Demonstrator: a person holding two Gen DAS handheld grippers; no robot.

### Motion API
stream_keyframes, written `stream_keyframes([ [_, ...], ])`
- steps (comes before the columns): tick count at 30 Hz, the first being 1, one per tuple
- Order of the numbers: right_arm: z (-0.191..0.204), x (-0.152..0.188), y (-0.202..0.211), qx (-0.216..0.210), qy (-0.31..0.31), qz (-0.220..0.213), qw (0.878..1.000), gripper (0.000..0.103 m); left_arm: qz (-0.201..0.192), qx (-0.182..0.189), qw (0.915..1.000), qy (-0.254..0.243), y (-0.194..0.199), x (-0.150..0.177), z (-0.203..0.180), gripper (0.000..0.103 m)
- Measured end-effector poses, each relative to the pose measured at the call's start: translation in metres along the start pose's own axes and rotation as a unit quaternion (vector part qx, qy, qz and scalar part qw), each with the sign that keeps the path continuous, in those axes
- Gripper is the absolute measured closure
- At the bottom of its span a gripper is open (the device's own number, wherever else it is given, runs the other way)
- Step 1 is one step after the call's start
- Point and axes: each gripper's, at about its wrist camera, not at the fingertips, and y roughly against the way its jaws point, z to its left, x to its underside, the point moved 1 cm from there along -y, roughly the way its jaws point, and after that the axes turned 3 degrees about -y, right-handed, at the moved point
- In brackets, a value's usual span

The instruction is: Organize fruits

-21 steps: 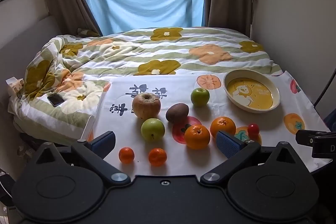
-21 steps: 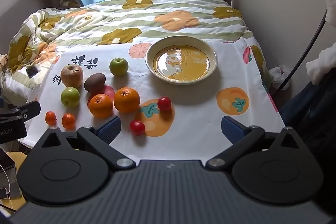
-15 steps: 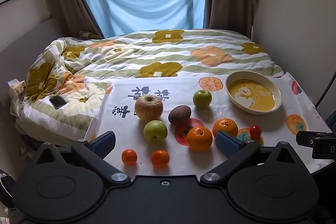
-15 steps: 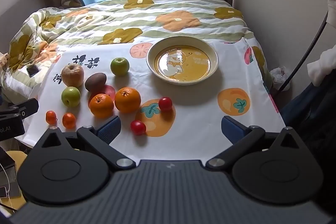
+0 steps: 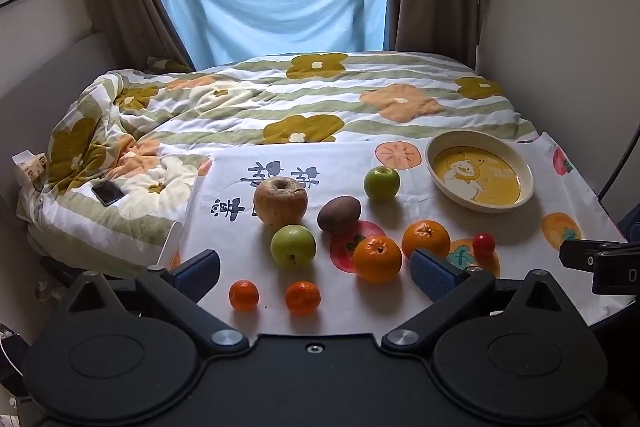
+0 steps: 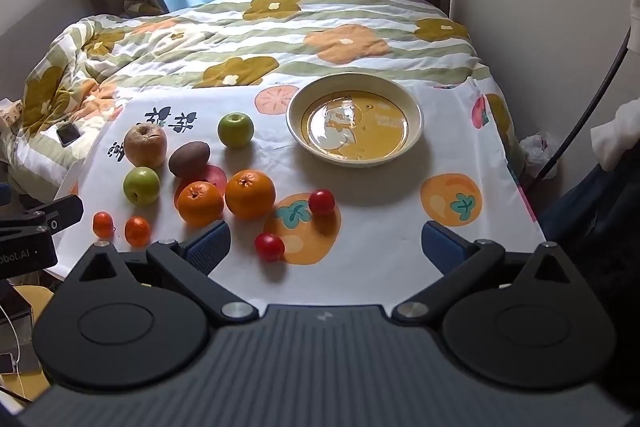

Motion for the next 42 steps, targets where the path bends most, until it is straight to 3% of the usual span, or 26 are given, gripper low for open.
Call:
stream_keyframes([
  [42,0.0017,-0.0010,0.0049,-0.001,0.001,-0.006,1.000,0.000,-0.001,0.002,1.0000,0.000,0.0080,-0.0037,0.0026,0.002],
])
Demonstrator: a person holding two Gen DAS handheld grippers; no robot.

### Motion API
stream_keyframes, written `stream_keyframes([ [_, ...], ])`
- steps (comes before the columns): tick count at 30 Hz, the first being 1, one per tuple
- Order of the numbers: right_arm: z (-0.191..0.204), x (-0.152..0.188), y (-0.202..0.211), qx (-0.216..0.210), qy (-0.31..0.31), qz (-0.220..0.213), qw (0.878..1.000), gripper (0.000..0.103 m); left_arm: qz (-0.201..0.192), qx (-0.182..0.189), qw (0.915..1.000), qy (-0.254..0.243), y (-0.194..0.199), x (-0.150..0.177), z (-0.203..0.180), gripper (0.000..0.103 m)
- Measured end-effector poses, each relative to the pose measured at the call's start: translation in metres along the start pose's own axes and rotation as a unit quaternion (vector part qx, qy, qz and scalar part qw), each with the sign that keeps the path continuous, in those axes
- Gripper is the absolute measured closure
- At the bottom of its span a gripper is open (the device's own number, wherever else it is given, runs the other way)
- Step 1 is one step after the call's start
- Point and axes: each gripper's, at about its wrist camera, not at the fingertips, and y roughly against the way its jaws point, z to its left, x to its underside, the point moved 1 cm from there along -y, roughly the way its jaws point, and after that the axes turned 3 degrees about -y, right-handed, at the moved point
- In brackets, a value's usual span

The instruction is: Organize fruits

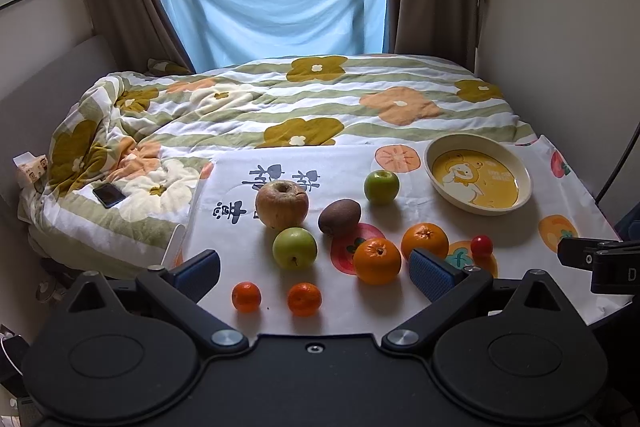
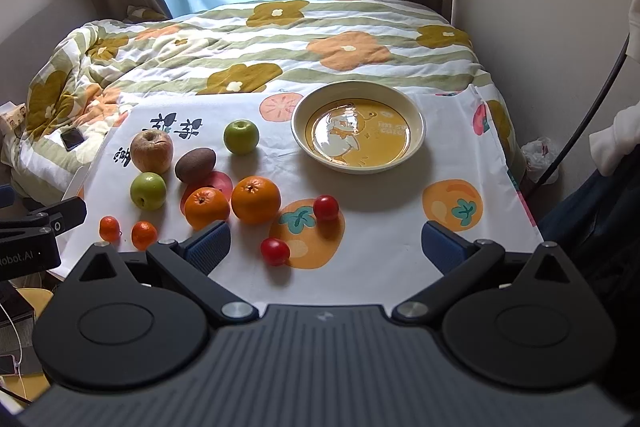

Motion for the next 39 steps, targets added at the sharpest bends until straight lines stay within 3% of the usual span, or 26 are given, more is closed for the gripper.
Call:
stream_keyframes([
  [39,0.0019,-0.0013,0.0020,-0.003,0.000,-0.003,1.000,0.000,0.002,0.000,1.0000,0.002,-0.0004,-0.0022,0.0036,0.002],
])
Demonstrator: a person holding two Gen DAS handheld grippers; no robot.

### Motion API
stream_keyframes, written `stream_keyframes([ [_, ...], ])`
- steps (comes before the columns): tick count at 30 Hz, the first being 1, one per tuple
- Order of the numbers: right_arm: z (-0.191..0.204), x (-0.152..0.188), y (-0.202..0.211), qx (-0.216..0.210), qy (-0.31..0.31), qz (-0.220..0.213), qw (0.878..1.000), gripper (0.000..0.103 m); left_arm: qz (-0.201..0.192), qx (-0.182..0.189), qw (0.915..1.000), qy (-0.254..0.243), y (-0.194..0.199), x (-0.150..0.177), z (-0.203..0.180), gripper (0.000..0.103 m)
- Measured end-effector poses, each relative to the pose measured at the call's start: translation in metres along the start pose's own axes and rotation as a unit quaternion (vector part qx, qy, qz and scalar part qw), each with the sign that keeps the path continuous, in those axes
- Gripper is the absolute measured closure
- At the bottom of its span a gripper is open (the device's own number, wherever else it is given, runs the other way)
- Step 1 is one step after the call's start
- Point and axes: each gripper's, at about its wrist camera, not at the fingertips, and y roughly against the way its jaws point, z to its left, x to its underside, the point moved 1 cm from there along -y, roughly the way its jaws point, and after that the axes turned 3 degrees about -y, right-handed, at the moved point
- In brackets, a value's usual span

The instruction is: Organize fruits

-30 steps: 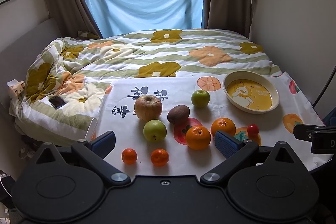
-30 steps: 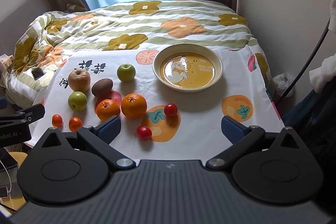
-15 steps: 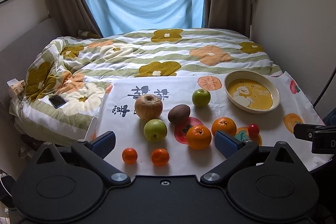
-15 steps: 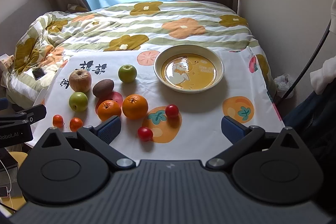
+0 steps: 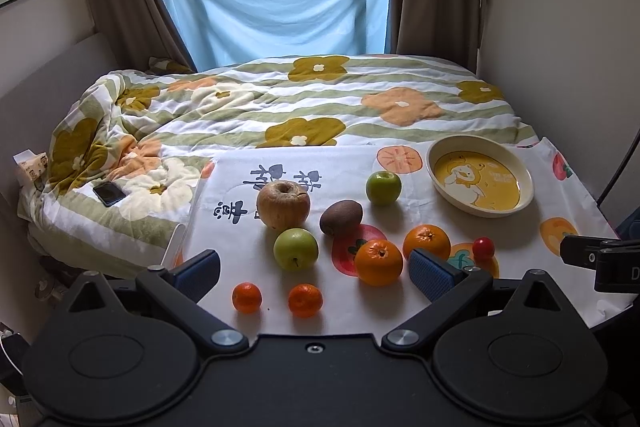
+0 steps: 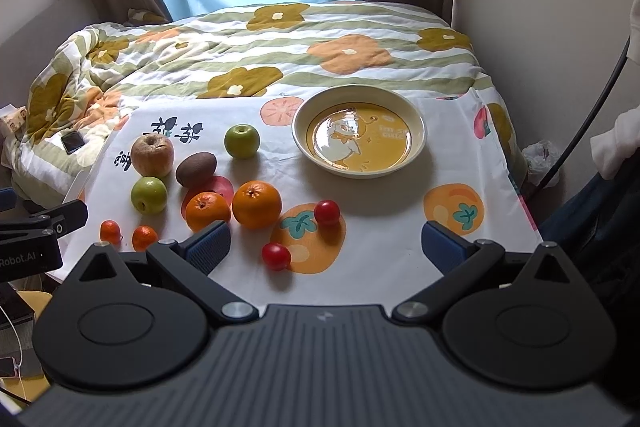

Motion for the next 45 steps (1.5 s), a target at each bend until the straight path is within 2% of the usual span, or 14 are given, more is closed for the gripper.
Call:
stream_keyframes([
  [7,0.002,-0.003,0.000,-0.006,0.003,0.006,1.000,0.000,0.004,-0.008,0.9999,0.005,0.000,0.000,0.002,0.002],
  [12,0.004,-0.011,-0.007,-0.030,0.019,0.011,0.999,0.000,0.003,-0.033,0.9992,0.020,0.002,0.004,0.010,0.002],
  [18,0.017,0.002,-0.037,-0.075,0.051,0.016,0.996,0.000,-0.003,-0.075,0.9969,0.027,-0.009,0.024,0.028,0.002],
  [21,0.030,0.008,-0.056,-0.087,0.054,0.022,0.994,0.000,0.002,-0.075,0.9966,0.033,-0.020,0.035,0.045,0.002],
  [25,0.050,0.023,-0.078,-0.103,0.046,0.029,0.993,0.000,0.007,-0.073,0.9973,0.013,-0.039,0.046,0.065,0.002],
  [30,0.079,0.037,-0.100,-0.121,0.028,0.035,0.992,0.000,0.008,-0.035,0.9991,-0.024,-0.065,0.056,0.088,0.002],
  [34,0.100,0.045,-0.119,-0.126,0.007,0.042,0.991,0.000,0.007,0.007,0.9969,-0.078,-0.088,0.061,0.101,0.004],
  [43,0.139,0.050,-0.147,-0.122,-0.047,0.063,0.989,0.000,0.020,0.095,0.9783,-0.183,-0.141,0.069,0.112,0.011],
  [45,0.148,0.050,-0.152,-0.119,-0.048,0.069,0.989,0.000,0.024,0.108,0.9739,-0.198,-0.150,0.069,0.111,0.018],
])
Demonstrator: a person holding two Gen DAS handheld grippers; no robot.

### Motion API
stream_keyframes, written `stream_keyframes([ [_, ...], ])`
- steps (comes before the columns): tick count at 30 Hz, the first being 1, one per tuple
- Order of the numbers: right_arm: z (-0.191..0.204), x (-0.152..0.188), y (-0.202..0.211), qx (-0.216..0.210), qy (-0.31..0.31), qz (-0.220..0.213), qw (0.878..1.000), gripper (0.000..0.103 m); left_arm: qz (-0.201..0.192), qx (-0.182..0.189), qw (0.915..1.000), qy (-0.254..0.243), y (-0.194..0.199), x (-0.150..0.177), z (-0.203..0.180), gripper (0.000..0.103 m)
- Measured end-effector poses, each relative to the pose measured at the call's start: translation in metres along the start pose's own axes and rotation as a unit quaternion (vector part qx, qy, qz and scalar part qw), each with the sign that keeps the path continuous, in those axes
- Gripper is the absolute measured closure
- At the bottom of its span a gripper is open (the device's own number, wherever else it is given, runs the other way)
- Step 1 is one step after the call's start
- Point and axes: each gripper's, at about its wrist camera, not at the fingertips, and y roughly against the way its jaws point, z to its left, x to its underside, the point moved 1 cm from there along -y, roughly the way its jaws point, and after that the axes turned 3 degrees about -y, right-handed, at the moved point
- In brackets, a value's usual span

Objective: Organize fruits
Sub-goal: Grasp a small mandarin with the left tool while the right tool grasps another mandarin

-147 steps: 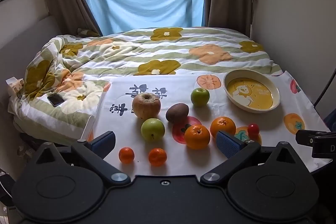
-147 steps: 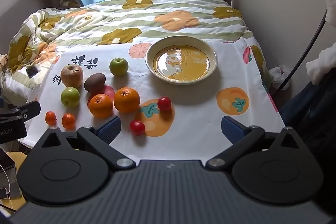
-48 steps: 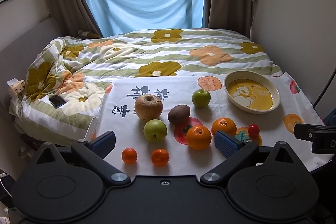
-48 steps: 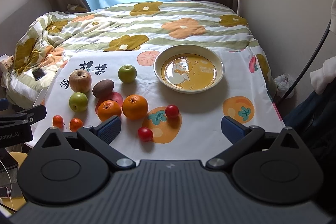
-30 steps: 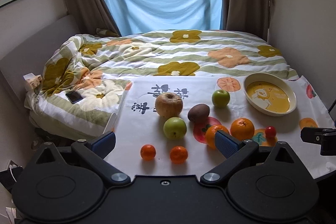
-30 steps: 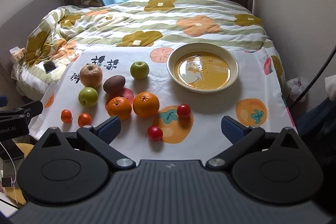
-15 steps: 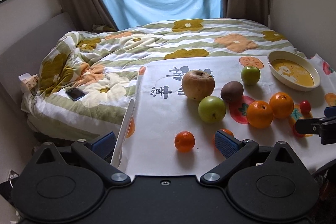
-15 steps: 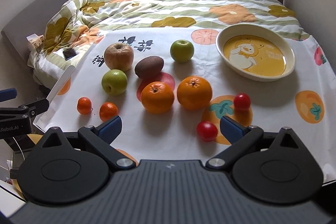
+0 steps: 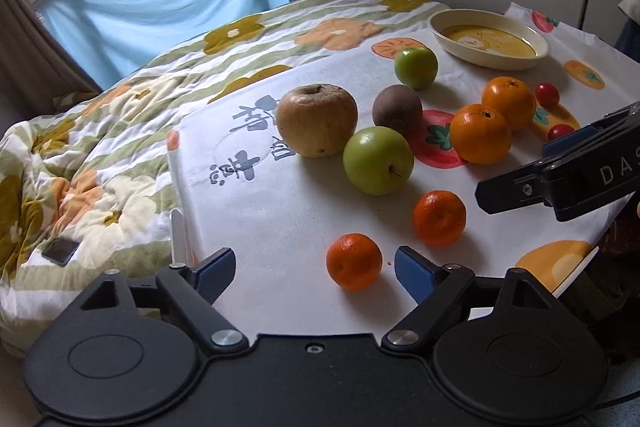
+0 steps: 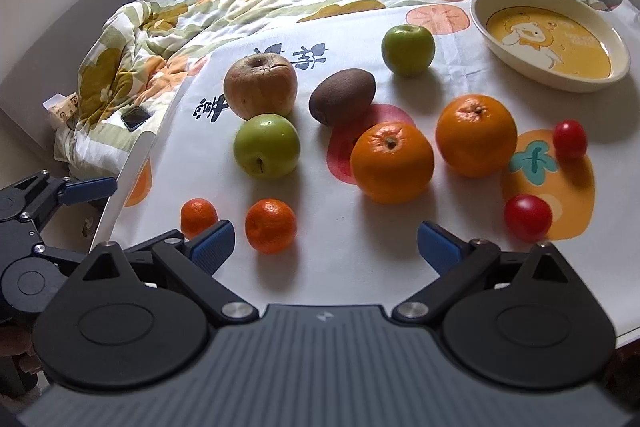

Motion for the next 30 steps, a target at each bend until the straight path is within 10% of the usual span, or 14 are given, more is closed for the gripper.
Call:
stream_keyframes([
  [15,0.022,-0.002,-0.035,0.006,-0.025,0.032,0.999,0.011,0.010,0.076,0.9959,-0.047,-0.032,0.003,0.001,0.063],
  [30,0.033,0.000,-0.048,0.015,-0.009,0.043,0.999,0.030,0.000,0.073,0.9957,-0.057,-0.030,0.008,-0.002,0.064],
])
